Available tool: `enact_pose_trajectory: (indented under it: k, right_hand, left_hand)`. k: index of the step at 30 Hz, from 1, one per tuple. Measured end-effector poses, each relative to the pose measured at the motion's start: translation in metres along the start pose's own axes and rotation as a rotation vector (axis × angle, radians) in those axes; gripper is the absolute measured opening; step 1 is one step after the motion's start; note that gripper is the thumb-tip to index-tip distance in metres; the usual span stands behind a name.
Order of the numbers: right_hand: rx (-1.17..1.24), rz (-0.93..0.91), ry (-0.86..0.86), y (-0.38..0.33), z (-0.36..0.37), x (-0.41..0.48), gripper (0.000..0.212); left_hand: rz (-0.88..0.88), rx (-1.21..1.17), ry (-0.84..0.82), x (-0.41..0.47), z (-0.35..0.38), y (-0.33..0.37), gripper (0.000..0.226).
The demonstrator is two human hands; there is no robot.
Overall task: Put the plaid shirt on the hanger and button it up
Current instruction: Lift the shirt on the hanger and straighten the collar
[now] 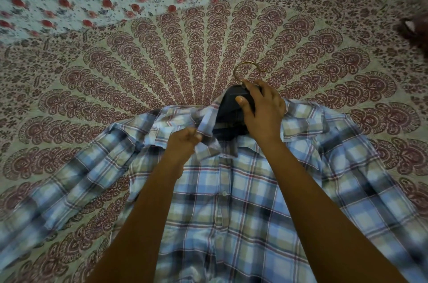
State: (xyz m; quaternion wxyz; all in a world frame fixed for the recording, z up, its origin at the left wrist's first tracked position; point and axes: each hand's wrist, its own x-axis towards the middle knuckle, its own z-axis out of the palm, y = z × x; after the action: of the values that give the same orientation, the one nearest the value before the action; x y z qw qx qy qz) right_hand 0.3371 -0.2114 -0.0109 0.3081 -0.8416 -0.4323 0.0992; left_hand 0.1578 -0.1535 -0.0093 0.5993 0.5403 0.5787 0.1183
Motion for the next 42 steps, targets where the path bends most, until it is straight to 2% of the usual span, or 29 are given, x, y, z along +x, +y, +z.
enact_pose_trajectory:
  k: [2, 4, 6, 9, 10, 11, 12, 14, 16, 18, 19, 21, 23, 24, 26, 29, 31, 33, 35, 36, 37, 39, 41, 42]
  right_hand:
    - [-0.004, 0.012, 0.001, 0.0, 0.0, 0.001, 0.042]
    - [0.01, 0.022, -0.004, -0.001, 0.0, 0.002, 0.042]
    - [0.022, 0.024, 0.0, -0.002, -0.001, 0.001, 0.042]
    - [0.038, 0.035, -0.018, -0.003, -0.002, 0.002, 0.042]
    - [0.052, 0.035, -0.02, -0.003, -0.002, 0.001, 0.042]
    - [0.065, 0.029, -0.019, -0.003, -0.003, 0.001, 0.043]
    - [0.071, 0.018, -0.017, -0.003, -0.003, 0.0, 0.044]
    - [0.083, 0.001, -0.039, -0.001, -0.004, 0.0, 0.05]
    - [0.162, -0.002, -0.053, 0.003, -0.005, -0.001, 0.057]
    - [0.34, 0.059, -0.026, 0.009, -0.008, -0.006, 0.059]
    - [0.416, 0.105, -0.016, 0.012, -0.01, -0.011, 0.058]
    - [0.425, 0.156, 0.038, 0.017, -0.014, -0.025, 0.054]
    - [0.397, 0.176, 0.125, 0.026, -0.01, -0.039, 0.048]
    - [0.423, 0.208, 0.159, 0.029, -0.008, -0.045, 0.047]
    - [0.549, 0.352, 0.148, 0.035, -0.007, -0.054, 0.049]
    - [0.851, 0.62, -0.109, 0.044, -0.012, -0.06, 0.048]
    - [0.965, 0.76, -0.219, 0.053, -0.013, -0.061, 0.05]
    - [1.112, 0.772, -0.219, 0.065, -0.014, -0.061, 0.042]
    - [1.489, 0.768, -0.19, 0.075, -0.013, -0.065, 0.04]
    - [1.585, 0.764, -0.197, 0.077, -0.014, -0.068, 0.045]
    - [1.572, 0.761, -0.239, 0.076, -0.013, -0.068, 0.044]
    - [1.163, 0.73, -0.283, 0.07, -0.01, -0.065, 0.017]
    - [0.799, 0.651, -0.137, 0.071, -0.003, -0.058, 0.021]
    - [0.731, 0.599, -0.082, 0.069, -0.005, -0.057, 0.016]
  left_hand:
    - [-0.022, 0.092, -0.08, -0.005, -0.001, -0.006, 0.018]
    - [-0.07, 0.071, -0.084, -0.01, 0.001, -0.007, 0.024]
    - [-0.119, -0.127, -0.064, -0.013, 0.003, -0.003, 0.027]
    - [-0.148, -0.633, -0.146, -0.015, 0.002, -0.004, 0.029]
    - [-0.161, -0.697, -0.154, -0.014, 0.003, -0.007, 0.028]
    - [-0.179, -0.633, -0.131, -0.014, 0.007, -0.01, 0.025]
    - [-0.178, -0.458, -0.091, -0.016, 0.011, -0.012, 0.021]
    - [-0.124, -0.12, 0.094, -0.017, 0.018, -0.019, 0.029]
    - [-0.021, -0.026, 0.358, -0.017, 0.02, -0.015, 0.035]
    - [0.216, -0.009, 0.459, -0.013, 0.018, -0.004, 0.034]
    - [0.357, 0.015, 0.415, -0.01, 0.018, 0.003, 0.038]
    - [0.547, 0.11, 0.213, -0.001, 0.022, 0.016, 0.052]
    - [0.583, 0.233, 0.043, 0.012, 0.027, 0.026, 0.063]
    - [0.58, 0.304, 0.01, 0.02, 0.029, 0.029, 0.068]
    - [0.596, 0.43, 0.004, 0.03, 0.034, 0.036, 0.072]
    - [0.579, 0.426, 0.037, 0.036, 0.036, 0.043, 0.056]
    - [0.554, 0.43, 0.02, 0.038, 0.037, 0.043, 0.045]
    - [0.52, 0.418, -0.001, 0.04, 0.038, 0.041, 0.046]
    - [0.471, 0.359, 0.013, 0.043, 0.04, 0.038, 0.047]
    - [0.447, 0.332, 0.026, 0.044, 0.041, 0.037, 0.045]
    - [0.433, 0.324, 0.039, 0.046, 0.042, 0.037, 0.044]
    - [0.418, 0.345, 0.056, 0.049, 0.043, 0.037, 0.046]
    - [0.4, 0.339, 0.053, 0.052, 0.045, 0.038, 0.041]
    - [0.393, 0.325, 0.045, 0.053, 0.044, 0.038, 0.038]
